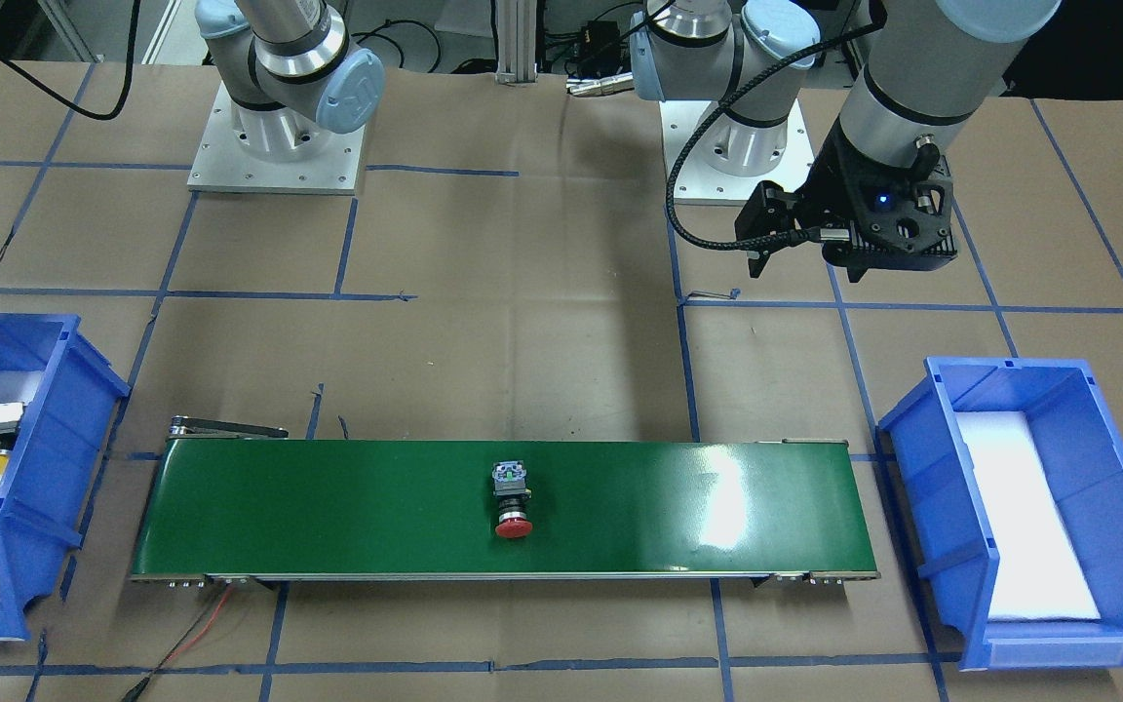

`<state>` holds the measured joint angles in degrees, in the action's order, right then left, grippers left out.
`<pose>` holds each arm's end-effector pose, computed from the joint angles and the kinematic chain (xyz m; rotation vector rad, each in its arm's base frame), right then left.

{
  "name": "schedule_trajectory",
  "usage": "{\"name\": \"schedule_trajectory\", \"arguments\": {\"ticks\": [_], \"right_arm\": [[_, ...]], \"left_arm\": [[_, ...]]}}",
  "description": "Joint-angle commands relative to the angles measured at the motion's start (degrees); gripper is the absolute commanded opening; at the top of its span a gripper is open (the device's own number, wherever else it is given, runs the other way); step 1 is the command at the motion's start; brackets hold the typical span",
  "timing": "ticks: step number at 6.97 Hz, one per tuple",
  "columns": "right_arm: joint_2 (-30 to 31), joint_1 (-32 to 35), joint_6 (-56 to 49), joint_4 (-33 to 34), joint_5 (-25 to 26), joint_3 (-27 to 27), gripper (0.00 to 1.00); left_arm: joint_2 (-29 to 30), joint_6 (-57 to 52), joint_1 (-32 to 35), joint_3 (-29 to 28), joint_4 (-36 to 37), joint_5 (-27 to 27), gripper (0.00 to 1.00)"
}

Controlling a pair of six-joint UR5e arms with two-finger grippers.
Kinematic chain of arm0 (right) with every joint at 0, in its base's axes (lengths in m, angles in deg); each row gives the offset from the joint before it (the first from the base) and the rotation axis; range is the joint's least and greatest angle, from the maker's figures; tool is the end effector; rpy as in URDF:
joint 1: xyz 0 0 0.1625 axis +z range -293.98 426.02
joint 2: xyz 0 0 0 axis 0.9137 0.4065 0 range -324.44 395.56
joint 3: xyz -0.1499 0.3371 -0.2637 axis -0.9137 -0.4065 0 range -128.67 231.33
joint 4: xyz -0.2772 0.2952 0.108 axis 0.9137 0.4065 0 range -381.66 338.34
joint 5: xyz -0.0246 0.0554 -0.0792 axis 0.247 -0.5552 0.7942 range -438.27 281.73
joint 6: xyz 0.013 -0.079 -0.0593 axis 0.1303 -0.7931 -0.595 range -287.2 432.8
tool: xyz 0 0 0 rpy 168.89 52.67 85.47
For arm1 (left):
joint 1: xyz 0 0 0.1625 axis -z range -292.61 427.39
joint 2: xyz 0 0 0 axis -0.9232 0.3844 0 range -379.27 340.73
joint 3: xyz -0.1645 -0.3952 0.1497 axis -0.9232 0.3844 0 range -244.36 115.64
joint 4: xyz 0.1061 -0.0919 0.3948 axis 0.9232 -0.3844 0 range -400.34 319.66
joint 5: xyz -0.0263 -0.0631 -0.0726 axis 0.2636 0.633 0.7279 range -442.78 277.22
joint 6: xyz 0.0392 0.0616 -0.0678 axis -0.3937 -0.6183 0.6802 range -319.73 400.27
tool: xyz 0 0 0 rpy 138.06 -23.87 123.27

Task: Transport two buttons from left to right
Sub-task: 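Lower the yellow button into the bin and open the right gripper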

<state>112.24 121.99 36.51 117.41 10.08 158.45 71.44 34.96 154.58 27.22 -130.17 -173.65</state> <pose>-0.2081 -0.5513 0.3400 0.0653 -2.9478 0.4195 -0.1072 -0.5045 0.4968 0.0683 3.1277 0.0595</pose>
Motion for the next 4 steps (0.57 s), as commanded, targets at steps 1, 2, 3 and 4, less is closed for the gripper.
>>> {"name": "schedule_trajectory", "arguments": {"ticks": [1, 2, 3, 4], "right_arm": [[2.2, 1.1, 7.8, -13.6, -2.4, -8.8, 1.00], [2.1, 3.9, 11.5, -21.0, -3.8, -14.1, 1.00], [1.7, 7.4, 12.0, -25.7, -3.0, -17.8, 1.00], [2.0, 12.2, 13.8, -27.2, -1.4, -19.6, 1.00]], "left_arm": [[0.0, -0.1, 0.0, 0.0, 0.0, 0.0, 1.00], [-0.1, -0.1, 0.0, 0.0, -0.1, 0.0, 1.00], [-0.1, -0.1, 0.0, 0.0, -0.1, 0.0, 1.00], [-0.1, -0.1, 0.0, 0.0, -0.1, 0.0, 1.00]]}}
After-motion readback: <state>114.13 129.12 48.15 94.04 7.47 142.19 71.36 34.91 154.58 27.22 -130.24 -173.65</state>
